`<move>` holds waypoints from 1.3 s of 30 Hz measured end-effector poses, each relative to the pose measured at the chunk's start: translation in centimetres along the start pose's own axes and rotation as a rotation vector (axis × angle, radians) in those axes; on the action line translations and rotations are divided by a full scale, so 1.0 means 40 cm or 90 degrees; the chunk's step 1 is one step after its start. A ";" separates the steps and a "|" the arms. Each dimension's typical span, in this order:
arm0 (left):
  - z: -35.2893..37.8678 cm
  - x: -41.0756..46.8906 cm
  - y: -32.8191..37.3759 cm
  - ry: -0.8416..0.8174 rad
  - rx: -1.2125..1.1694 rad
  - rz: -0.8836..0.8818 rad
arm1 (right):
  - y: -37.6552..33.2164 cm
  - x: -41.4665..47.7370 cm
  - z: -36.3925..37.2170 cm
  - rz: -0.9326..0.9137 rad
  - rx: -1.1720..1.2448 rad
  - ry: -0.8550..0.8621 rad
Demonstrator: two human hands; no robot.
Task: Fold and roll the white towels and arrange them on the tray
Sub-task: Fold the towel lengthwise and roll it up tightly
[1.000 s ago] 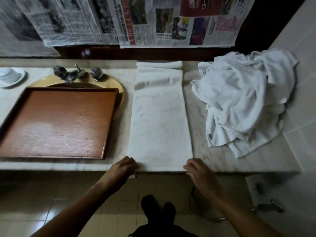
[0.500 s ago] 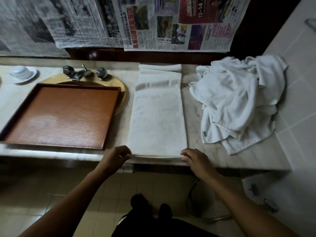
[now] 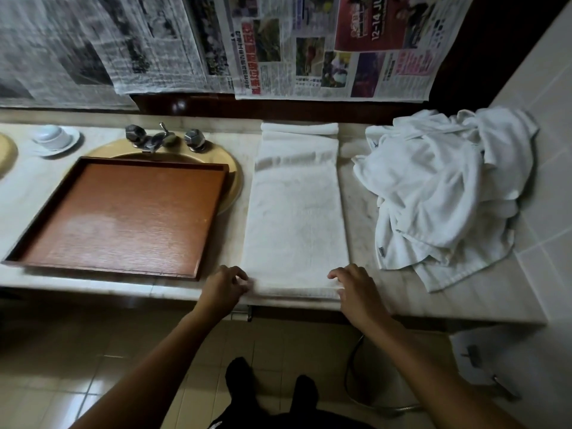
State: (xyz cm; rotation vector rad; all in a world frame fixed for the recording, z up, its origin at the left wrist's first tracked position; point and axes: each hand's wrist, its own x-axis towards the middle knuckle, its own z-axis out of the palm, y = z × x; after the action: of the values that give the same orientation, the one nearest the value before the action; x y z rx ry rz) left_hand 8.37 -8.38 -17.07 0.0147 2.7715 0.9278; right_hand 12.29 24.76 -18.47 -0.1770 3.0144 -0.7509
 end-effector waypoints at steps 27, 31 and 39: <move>0.019 0.026 -0.041 -0.104 0.226 0.443 | -0.024 -0.028 0.019 -0.197 -0.109 -0.054; 0.011 0.037 -0.026 -0.055 0.182 0.408 | -0.015 -0.012 0.018 -0.187 -0.096 -0.055; -0.033 0.056 0.004 -0.086 0.029 0.186 | 0.023 0.038 0.009 -0.089 0.041 -0.093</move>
State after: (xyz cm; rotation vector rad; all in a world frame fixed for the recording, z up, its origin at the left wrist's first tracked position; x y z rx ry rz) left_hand 5.90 -8.86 -16.39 0.4831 2.7074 0.8901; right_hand 10.69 25.21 -19.22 -0.4250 2.8593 -0.8058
